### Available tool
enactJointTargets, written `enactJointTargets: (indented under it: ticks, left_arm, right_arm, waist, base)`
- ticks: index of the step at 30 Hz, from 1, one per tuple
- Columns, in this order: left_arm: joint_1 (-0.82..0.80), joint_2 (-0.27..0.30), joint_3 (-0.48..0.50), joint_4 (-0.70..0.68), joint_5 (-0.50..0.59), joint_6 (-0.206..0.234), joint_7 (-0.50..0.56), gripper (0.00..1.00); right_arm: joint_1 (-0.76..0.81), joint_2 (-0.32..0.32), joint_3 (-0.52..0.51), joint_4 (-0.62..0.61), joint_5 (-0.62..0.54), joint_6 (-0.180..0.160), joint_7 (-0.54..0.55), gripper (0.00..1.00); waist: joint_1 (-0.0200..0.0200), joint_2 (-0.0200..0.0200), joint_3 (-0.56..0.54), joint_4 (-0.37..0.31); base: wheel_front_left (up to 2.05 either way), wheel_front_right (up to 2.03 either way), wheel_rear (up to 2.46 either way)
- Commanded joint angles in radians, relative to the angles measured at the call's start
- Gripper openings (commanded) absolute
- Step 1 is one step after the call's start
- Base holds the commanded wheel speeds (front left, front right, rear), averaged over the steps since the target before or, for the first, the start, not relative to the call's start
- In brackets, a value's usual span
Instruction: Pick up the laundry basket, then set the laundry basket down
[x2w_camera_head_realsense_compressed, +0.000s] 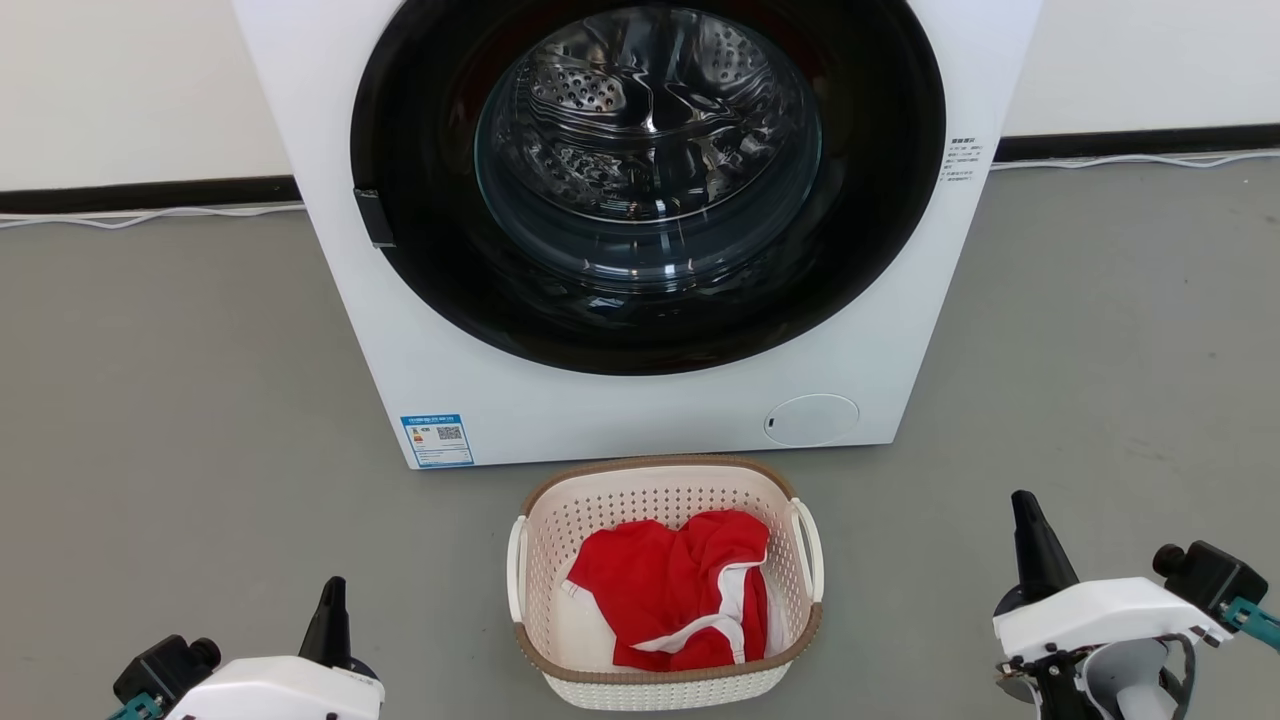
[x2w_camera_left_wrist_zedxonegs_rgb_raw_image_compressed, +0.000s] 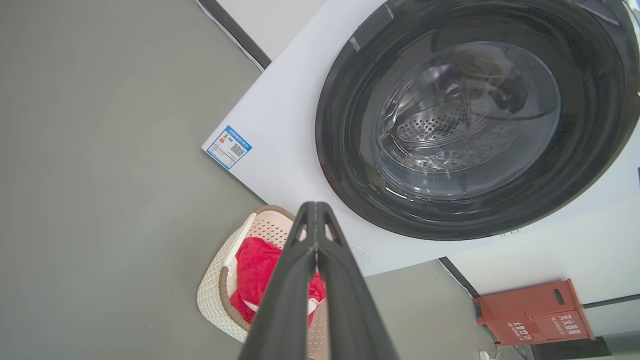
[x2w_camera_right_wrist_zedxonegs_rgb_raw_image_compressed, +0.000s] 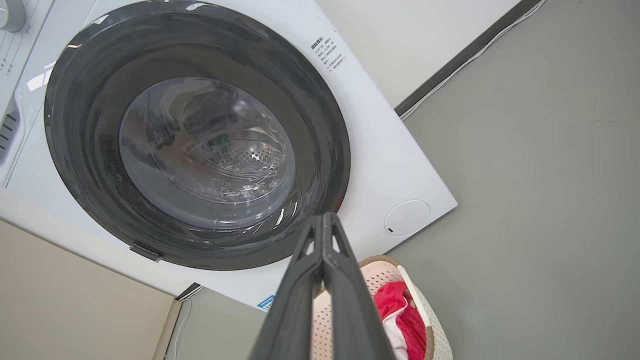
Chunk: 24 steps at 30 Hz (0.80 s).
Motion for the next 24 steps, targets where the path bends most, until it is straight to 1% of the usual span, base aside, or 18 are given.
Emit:
enactJointTargets:
  ticks: [1, 24]
  left_arm:
    - [-0.039, 0.010, 0.019, -0.037, -0.038, -0.014, 0.007, 0.00]
    - [-0.041, 0.009, 0.030, -0.093, -0.300, -0.044, 0.077, 0.00]
  right_arm:
    - [-0.016, -0.004, 0.008, -0.041, 0.048, 0.004, 0.011, 0.00]
    - [0.011, -0.005, -0.005, -0.113, 0.368, 0.005, 0.081, 0.00]
  waist:
    - [0.0000, 0.0000, 0.001, 0.001]
    - [0.0000, 0.0000, 0.008, 0.011]
  base:
    - [0.00, 0.00, 0.00]
    - [0.00, 0.00, 0.00]
